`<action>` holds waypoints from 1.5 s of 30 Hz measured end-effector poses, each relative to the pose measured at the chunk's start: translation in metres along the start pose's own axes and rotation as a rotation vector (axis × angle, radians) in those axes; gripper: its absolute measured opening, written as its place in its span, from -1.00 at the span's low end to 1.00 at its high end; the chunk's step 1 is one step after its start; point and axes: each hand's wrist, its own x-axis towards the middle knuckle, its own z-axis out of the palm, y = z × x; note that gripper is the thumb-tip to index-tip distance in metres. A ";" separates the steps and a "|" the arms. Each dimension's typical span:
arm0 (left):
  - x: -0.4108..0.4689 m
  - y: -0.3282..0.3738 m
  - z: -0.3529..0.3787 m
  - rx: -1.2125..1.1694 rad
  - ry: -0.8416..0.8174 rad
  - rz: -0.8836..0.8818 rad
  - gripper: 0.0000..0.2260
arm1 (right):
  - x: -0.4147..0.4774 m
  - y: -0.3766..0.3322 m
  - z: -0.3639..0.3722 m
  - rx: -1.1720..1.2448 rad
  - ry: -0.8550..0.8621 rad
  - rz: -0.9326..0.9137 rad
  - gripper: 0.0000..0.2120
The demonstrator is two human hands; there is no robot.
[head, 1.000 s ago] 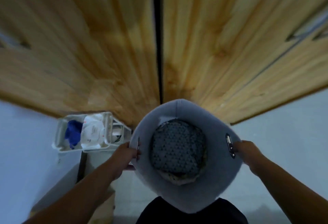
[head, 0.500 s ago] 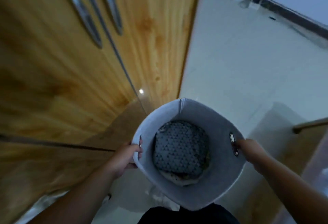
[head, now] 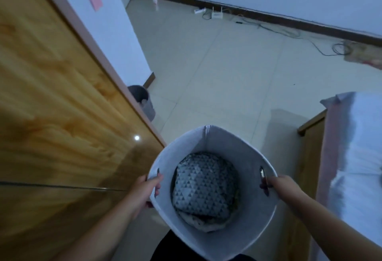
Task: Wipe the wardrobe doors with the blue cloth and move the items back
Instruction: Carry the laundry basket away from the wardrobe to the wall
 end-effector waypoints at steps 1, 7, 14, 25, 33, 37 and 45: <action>0.008 0.014 0.005 0.002 -0.002 0.018 -0.75 | 0.006 -0.006 -0.006 0.017 0.004 0.004 -0.81; 0.070 0.103 0.032 -0.041 -0.010 0.004 -0.58 | 0.055 -0.058 -0.031 0.095 0.079 0.052 -0.84; 0.160 0.203 0.061 -0.033 -0.110 0.052 -0.46 | 0.100 -0.127 -0.056 0.172 0.186 0.101 -0.82; 0.242 0.367 0.118 0.226 -0.103 0.173 -0.35 | 0.201 -0.221 -0.115 0.306 0.193 0.161 -0.74; 0.284 0.488 0.179 0.213 -0.008 0.166 -0.37 | 0.320 -0.305 -0.195 0.364 0.187 0.135 -0.63; 0.296 0.545 0.208 0.173 -0.014 0.186 -0.43 | 0.359 -0.368 -0.234 0.330 0.169 0.086 -0.64; 0.383 0.660 0.252 0.096 -0.034 0.159 -0.39 | 0.452 -0.481 -0.282 0.362 0.186 0.055 -0.71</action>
